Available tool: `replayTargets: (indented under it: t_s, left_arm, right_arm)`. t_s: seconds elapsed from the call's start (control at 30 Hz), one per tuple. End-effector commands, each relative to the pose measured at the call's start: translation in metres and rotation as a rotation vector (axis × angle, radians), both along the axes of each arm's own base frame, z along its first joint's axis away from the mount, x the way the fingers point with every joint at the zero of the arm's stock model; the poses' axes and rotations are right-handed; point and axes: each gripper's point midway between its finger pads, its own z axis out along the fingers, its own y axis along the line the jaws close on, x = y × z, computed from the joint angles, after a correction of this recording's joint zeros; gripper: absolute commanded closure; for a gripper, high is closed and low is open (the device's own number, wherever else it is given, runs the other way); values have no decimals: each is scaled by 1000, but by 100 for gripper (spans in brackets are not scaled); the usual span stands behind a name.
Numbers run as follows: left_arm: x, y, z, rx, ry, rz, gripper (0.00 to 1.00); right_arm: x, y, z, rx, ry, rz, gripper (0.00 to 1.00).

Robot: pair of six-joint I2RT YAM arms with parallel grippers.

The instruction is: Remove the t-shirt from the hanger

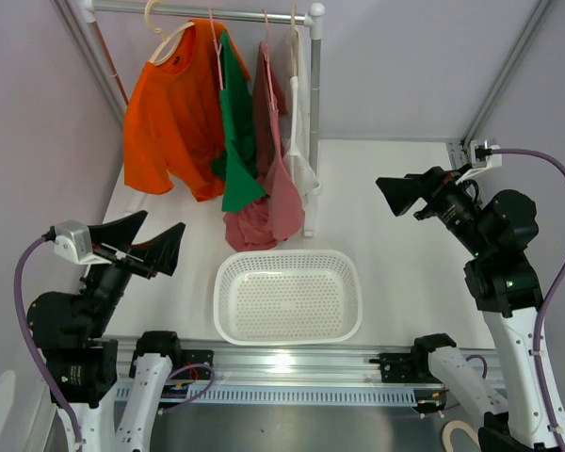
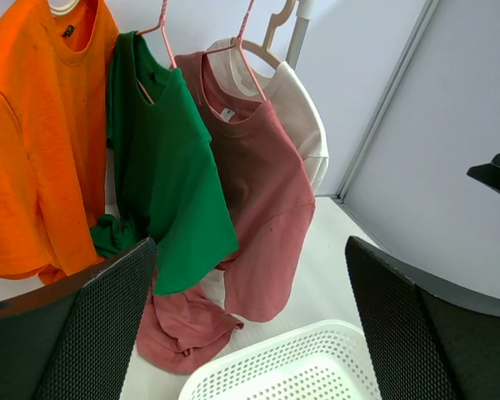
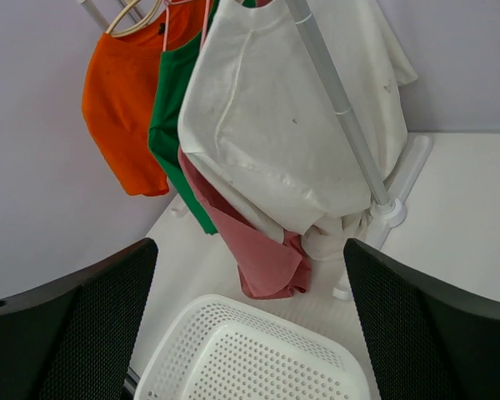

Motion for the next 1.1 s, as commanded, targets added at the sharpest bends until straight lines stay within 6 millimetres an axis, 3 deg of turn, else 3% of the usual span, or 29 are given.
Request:
replayTargets:
  t_s: [0.0, 0.23, 0.37, 0.57, 0.7, 0.77, 0.83, 0.87, 1.07]
  left_arm:
    - [6, 2, 0, 34, 21, 10, 0]
    - [40, 21, 4, 29, 109, 122, 0]
    - [68, 21, 28, 45, 45, 125, 1]
    - [133, 42, 39, 109, 21, 243, 1]
    - [170, 41, 71, 213, -59, 236, 0]
    - [201, 47, 75, 221, -36, 268, 0]
    - [212, 52, 104, 233, -88, 299, 0]
    - [229, 52, 105, 242, -86, 301, 0]
    - [282, 58, 135, 281, -195, 332, 0]
  right_arm:
    - [-6, 1, 7, 0, -42, 12, 0]
    - [0, 3, -1, -17, -28, 9, 1]
    - [6, 5, -7, -15, -5, 5, 1]
    - [5, 8, -6, -43, -30, 20, 1]
    - [1, 10, -3, -19, -58, 30, 1]
    - [-1, 15, -7, -8, -59, 50, 0]
    - [-3, 19, -11, -6, -52, 71, 1]
    - [-4, 20, -15, -7, -43, 77, 1]
    - [-9, 20, -32, -23, -41, 79, 1]
